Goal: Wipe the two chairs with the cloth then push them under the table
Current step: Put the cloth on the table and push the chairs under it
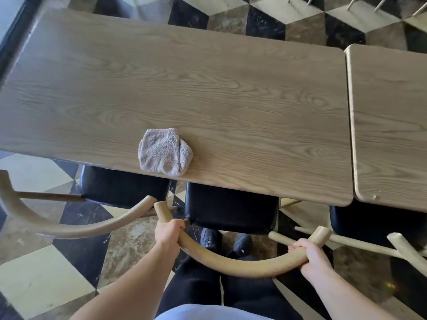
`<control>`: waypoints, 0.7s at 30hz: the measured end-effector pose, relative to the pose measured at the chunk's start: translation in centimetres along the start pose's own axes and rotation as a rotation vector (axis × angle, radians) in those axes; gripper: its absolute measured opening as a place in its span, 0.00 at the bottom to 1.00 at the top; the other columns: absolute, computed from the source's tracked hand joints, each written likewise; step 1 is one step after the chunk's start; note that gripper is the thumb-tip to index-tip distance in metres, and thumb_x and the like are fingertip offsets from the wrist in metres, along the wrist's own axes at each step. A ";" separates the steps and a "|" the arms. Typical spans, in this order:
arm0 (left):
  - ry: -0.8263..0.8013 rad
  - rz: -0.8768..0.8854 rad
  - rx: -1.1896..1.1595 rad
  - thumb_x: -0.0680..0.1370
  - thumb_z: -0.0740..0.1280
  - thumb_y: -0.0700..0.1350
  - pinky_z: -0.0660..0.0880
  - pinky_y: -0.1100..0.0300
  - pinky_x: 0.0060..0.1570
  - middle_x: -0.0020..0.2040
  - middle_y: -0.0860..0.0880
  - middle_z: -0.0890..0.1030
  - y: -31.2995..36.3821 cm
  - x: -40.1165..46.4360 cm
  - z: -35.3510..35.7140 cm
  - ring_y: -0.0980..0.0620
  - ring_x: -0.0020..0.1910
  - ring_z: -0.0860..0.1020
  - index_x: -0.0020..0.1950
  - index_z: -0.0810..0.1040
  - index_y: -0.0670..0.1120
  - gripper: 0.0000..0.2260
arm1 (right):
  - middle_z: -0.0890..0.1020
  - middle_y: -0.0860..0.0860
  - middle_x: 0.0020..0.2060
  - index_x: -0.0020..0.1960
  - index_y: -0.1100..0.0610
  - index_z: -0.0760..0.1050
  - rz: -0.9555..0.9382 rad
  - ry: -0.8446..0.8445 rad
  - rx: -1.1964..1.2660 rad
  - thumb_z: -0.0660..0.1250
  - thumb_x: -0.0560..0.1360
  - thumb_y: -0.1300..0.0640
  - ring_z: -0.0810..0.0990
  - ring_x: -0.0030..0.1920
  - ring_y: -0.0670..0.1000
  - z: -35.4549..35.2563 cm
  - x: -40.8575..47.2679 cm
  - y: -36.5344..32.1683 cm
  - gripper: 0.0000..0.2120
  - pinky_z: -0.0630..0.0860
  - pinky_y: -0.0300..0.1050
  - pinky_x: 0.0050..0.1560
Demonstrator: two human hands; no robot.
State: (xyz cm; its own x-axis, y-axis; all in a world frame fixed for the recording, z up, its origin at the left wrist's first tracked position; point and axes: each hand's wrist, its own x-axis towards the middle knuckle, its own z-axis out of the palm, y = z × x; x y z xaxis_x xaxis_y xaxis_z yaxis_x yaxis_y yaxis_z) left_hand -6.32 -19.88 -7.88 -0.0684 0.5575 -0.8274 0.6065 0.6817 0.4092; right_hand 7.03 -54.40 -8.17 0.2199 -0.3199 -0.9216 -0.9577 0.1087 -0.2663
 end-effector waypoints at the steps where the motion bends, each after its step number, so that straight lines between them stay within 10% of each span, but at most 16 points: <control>1: -0.003 0.005 -0.004 0.69 0.68 0.32 0.72 0.58 0.33 0.40 0.44 0.77 0.2 0.0 0.2 0.46 0.35 0.75 0.47 0.73 0.45 0.12 | 0.81 0.61 0.50 0.51 0.62 0.73 0.006 -0.004 0.007 0.71 0.67 0.66 0.82 0.53 0.58 0.1 0.1 -0.3 0.14 0.75 0.59 0.63; 7: -0.028 0.014 -0.031 0.70 0.68 0.31 0.75 0.57 0.36 0.49 0.49 0.82 0.4 0.6 1.0 0.49 0.40 0.78 0.56 0.77 0.47 0.18 | 0.81 0.61 0.52 0.53 0.60 0.73 0.011 -0.026 0.005 0.72 0.67 0.65 0.82 0.53 0.58 0.4 0.3 -1.6 0.16 0.76 0.56 0.52; 21: 0.019 -0.046 0.113 0.72 0.76 0.38 0.77 0.53 0.39 0.48 0.42 0.80 -0.9 1.8 1.1 0.44 0.42 0.79 0.58 0.77 0.44 0.17 | 0.79 0.60 0.56 0.70 0.56 0.70 -0.007 -0.062 -0.002 0.71 0.74 0.65 0.80 0.58 0.58 -0.1 0.2 -1.6 0.26 0.73 0.62 0.66</control>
State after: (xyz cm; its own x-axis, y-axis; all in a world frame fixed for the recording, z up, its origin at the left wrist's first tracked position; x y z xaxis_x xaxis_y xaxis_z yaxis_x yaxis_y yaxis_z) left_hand -6.08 -20.05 -10.15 -0.1125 0.5365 -0.8364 0.6874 0.6498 0.3244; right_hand 8.62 -54.69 -7.89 0.2379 -0.2616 -0.9354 -0.9563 0.1051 -0.2727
